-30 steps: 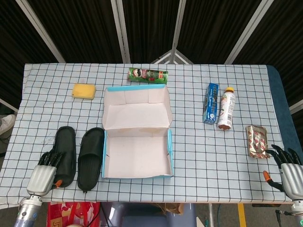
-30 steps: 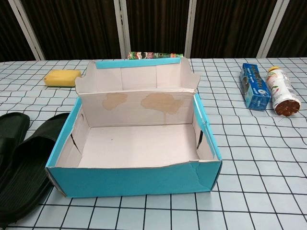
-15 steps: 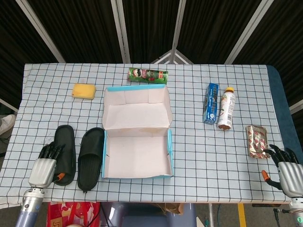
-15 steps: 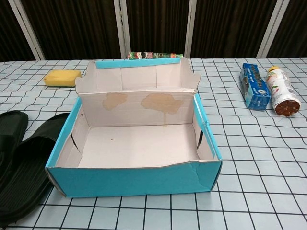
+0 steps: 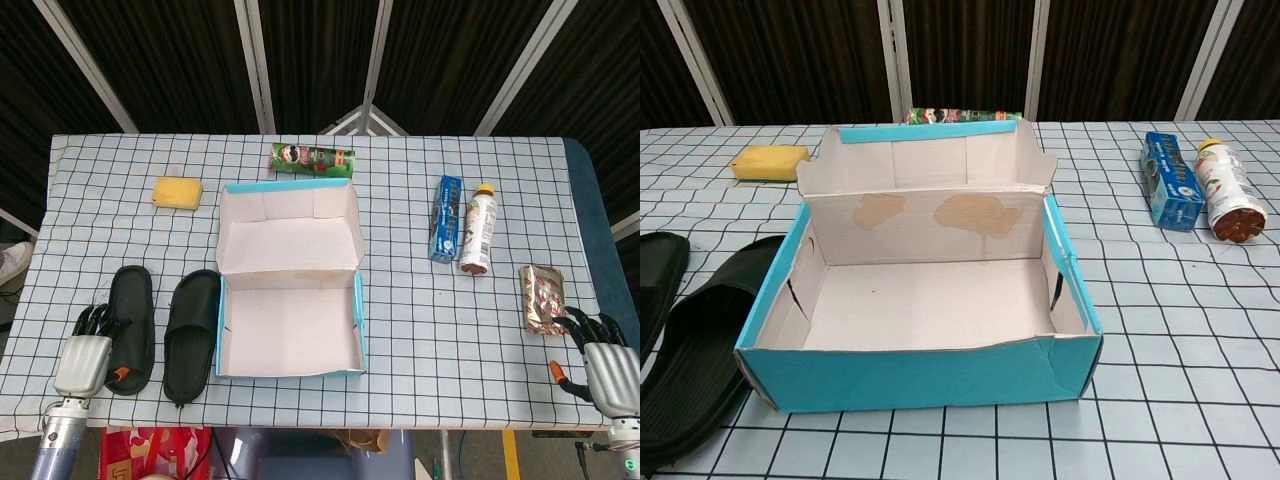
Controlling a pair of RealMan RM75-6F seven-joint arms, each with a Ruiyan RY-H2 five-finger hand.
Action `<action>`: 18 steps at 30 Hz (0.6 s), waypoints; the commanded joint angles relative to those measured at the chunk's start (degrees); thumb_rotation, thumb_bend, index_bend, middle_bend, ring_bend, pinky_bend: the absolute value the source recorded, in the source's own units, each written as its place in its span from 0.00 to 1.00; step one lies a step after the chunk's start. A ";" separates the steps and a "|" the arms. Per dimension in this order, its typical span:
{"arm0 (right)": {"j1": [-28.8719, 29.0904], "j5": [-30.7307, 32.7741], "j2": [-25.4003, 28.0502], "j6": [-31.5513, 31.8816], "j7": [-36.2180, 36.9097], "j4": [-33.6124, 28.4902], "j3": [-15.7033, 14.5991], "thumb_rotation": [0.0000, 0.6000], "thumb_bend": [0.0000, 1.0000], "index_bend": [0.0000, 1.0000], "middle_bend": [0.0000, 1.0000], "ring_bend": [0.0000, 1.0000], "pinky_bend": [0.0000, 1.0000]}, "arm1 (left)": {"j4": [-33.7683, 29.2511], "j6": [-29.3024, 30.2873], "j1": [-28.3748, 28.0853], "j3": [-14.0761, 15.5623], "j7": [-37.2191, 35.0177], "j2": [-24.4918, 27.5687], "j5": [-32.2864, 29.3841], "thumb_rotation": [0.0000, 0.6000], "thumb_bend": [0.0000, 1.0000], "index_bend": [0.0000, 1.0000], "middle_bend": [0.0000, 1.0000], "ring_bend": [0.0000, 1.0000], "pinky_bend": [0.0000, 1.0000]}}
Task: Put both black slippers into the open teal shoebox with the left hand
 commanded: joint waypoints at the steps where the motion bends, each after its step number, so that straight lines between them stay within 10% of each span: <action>1: 0.02 -0.15 0.00 0.06 0.03 -0.02 -0.03 1.00 0.36 0.24 0.16 0.20 0.09 | -0.20 0.66 -0.07 -0.27 -0.37 0.08 0.15 1.00 0.31 0.47 0.51 0.15 0.10; 18: 0.21 -0.95 0.06 -0.05 0.13 -0.52 -0.45 1.00 0.36 0.24 0.16 0.20 0.09 | -17.18 10.51 -6.55 -9.13 1.82 17.29 11.33 1.00 0.35 0.59 0.57 0.19 0.10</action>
